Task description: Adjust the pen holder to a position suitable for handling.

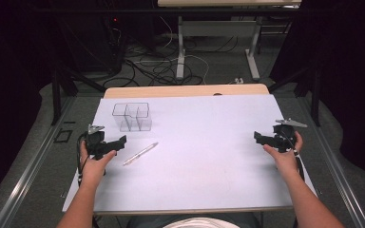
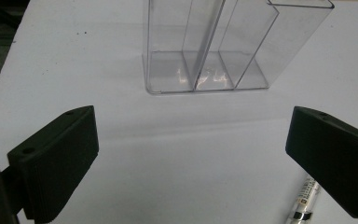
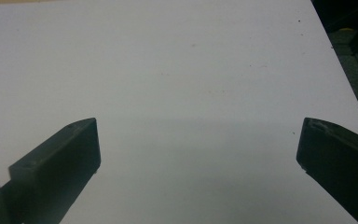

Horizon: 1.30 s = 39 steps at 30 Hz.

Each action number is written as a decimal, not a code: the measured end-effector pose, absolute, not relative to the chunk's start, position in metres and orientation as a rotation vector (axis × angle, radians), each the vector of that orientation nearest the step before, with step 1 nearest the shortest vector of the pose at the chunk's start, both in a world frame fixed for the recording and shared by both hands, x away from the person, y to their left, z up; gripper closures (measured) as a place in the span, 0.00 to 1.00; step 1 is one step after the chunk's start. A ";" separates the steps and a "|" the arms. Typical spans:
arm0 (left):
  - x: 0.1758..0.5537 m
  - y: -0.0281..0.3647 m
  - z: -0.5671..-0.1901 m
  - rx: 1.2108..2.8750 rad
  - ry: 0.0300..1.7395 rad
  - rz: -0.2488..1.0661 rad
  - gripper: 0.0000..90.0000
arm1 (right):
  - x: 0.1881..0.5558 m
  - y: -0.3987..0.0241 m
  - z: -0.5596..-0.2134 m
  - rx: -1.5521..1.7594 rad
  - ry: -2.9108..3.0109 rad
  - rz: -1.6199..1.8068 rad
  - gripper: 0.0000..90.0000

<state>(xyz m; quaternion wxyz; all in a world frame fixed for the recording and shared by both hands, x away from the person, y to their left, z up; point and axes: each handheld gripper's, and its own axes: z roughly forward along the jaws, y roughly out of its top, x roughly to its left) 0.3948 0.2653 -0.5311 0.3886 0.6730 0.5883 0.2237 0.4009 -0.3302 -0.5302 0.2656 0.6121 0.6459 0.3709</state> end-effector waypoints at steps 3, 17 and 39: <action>0.396 0.264 -0.532 1.732 1.490 0.561 0.03 | 0.400 -0.328 -0.531 1.640 1.759 0.998 0.00; 0.394 0.269 -0.507 1.658 1.520 0.604 0.17 | 0.391 -0.318 -0.529 1.623 1.775 1.012 0.00; 0.431 0.285 -0.451 1.590 1.591 0.646 0.31 | 0.384 -0.313 -0.529 1.635 1.793 1.033 0.00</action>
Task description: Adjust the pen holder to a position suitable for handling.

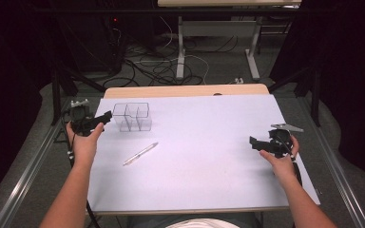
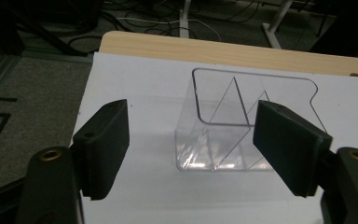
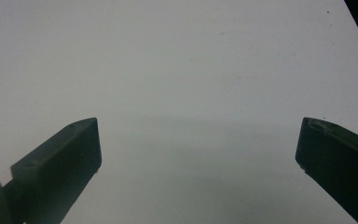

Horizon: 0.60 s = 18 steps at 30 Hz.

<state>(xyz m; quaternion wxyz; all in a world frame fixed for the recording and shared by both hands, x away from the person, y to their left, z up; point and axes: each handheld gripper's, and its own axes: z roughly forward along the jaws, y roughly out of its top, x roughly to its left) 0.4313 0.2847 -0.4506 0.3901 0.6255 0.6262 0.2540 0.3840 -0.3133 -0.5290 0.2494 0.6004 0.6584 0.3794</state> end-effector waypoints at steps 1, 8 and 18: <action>0.435 0.284 -0.447 1.606 1.591 0.644 0.35 | 0.384 -0.314 -0.529 1.626 1.801 1.030 0.00; 0.454 0.276 -0.439 1.671 1.571 0.659 0.44 | 0.384 -0.313 -0.530 1.629 1.809 1.030 0.00; 0.472 0.270 -0.446 1.711 1.570 0.696 0.56 | 0.384 -0.311 -0.532 1.628 1.823 1.027 0.00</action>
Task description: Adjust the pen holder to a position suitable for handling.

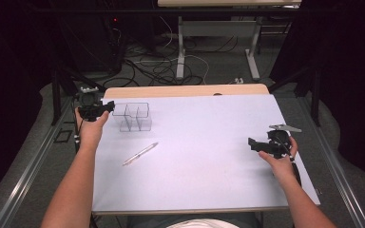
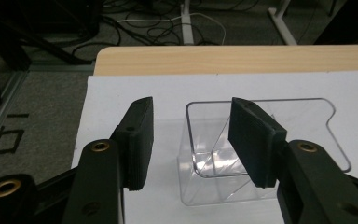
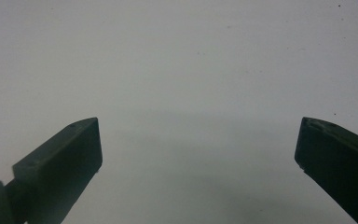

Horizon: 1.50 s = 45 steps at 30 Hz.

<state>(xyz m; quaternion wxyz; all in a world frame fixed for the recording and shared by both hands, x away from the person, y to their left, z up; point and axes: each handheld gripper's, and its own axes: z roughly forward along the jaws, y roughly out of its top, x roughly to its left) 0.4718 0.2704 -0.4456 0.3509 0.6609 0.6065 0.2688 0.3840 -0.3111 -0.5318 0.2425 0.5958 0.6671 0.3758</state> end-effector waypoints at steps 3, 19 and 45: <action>0.476 0.269 -0.450 1.735 1.586 0.707 0.59 | 0.384 -0.310 -0.532 1.627 1.824 1.027 0.00; 0.487 0.265 -0.463 1.759 1.663 0.658 0.79 | 0.385 -0.309 -0.536 1.630 1.846 1.014 0.01; 0.491 0.253 -0.472 1.797 1.745 0.616 0.99 | 0.386 -0.307 -0.538 1.621 1.876 1.004 0.01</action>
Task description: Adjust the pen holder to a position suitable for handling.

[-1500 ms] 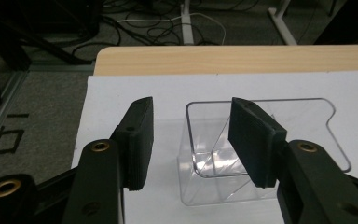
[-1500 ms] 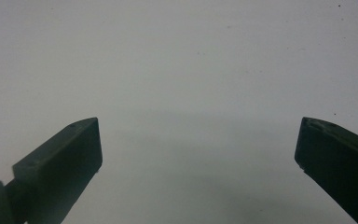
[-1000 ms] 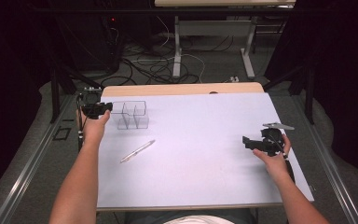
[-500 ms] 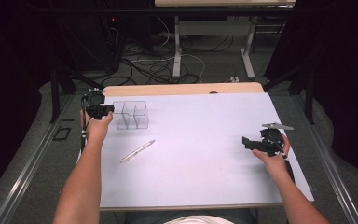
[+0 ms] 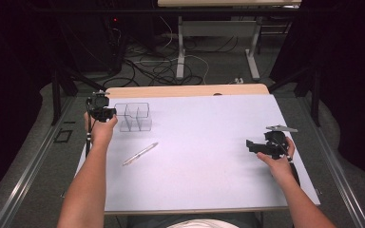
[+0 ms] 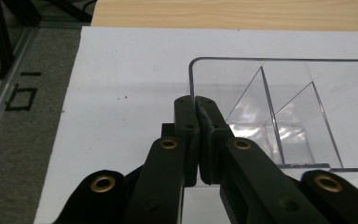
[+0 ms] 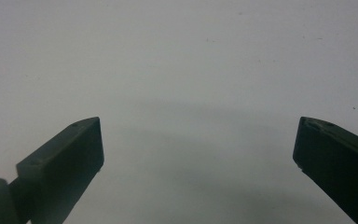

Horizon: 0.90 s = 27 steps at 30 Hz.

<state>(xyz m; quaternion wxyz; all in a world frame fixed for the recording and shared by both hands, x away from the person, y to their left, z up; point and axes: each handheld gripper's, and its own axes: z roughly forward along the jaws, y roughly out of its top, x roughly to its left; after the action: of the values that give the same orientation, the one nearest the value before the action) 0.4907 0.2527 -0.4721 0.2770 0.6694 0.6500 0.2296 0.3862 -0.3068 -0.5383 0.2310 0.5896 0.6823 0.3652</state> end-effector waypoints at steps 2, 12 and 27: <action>0.490 0.252 -0.471 1.795 1.751 0.606 0.99 | 0.386 -0.307 -0.538 1.619 1.876 1.006 0.01; 0.482 0.236 -0.471 1.766 1.760 0.549 0.98 | 0.386 -0.307 -0.538 1.619 1.879 1.003 0.01; 0.472 0.194 -0.468 1.778 1.750 0.483 0.98 | 0.386 -0.305 -0.538 1.614 1.887 1.006 0.02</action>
<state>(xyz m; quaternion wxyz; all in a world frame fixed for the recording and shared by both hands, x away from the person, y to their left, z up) 0.4715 0.1937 -0.4683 0.2958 0.6684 0.6579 0.1814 0.3862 -0.3049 -0.5382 0.2291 0.5864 0.6857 0.3653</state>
